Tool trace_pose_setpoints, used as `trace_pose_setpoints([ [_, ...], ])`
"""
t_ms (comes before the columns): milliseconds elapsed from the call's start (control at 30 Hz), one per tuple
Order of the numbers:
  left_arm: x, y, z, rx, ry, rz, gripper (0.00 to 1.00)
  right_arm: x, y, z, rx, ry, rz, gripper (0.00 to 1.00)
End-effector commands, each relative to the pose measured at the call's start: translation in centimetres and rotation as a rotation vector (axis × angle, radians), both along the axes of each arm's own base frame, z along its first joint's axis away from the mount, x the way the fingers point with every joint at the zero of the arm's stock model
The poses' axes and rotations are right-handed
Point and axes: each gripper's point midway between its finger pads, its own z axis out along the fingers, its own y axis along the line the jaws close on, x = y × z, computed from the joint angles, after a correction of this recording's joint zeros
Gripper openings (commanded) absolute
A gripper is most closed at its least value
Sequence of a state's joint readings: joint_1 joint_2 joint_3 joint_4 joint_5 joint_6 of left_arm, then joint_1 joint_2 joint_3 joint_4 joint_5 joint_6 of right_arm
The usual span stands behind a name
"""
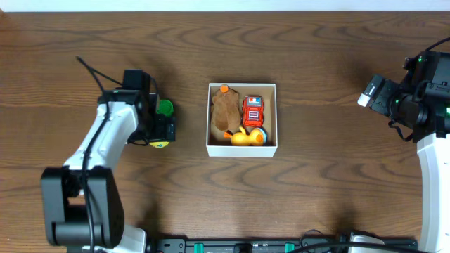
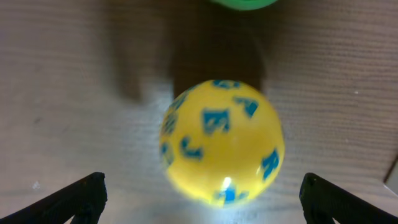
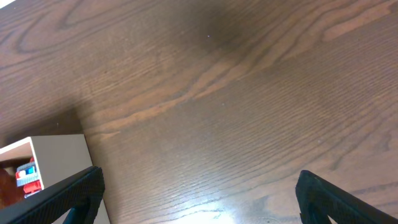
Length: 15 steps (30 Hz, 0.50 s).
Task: Pack container
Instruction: 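Grasp the yellow letter ball with the left gripper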
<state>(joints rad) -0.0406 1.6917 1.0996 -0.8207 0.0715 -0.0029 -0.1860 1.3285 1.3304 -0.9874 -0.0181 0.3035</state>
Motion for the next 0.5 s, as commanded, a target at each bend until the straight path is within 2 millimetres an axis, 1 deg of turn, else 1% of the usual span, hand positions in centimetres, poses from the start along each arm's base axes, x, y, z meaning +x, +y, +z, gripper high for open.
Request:
trace_pose_setpoints([
  [0, 0.4, -0.2, -1.2, 0.011, 0.021, -0.037, 0.96, 0.0, -0.3, -0.1, -0.002, 0.004, -0.019, 0.99],
  [100, 0.4, -0.2, -2.2, 0.013, 0.046, -0.037, 0.88, 0.0, -0.3, -0.1, -0.002, 0.004, -0.019, 0.99],
  [233, 0.4, -0.1, -2.9, 0.016, 0.062, -0.037, 0.79, 0.0, -0.3, -0.1, -0.002, 0.004, -0.019, 0.99],
  [367, 0.5, -0.1, -2.9, 0.016, 0.057, -0.039, 0.67, 0.0, -0.3, -0.1, -0.002, 0.004, -0.019, 0.99],
  [400, 0.5, -0.1, -2.7, 0.016, 0.054, -0.039, 0.62, 0.0, -0.3, -0.1, -0.002, 0.004, -0.019, 0.99],
  [467, 0.6, -0.2, -1.9, 0.015, 0.045, -0.039, 0.57, 0.0, -0.3, -0.1, -0.002, 0.004, -0.019, 0.99],
])
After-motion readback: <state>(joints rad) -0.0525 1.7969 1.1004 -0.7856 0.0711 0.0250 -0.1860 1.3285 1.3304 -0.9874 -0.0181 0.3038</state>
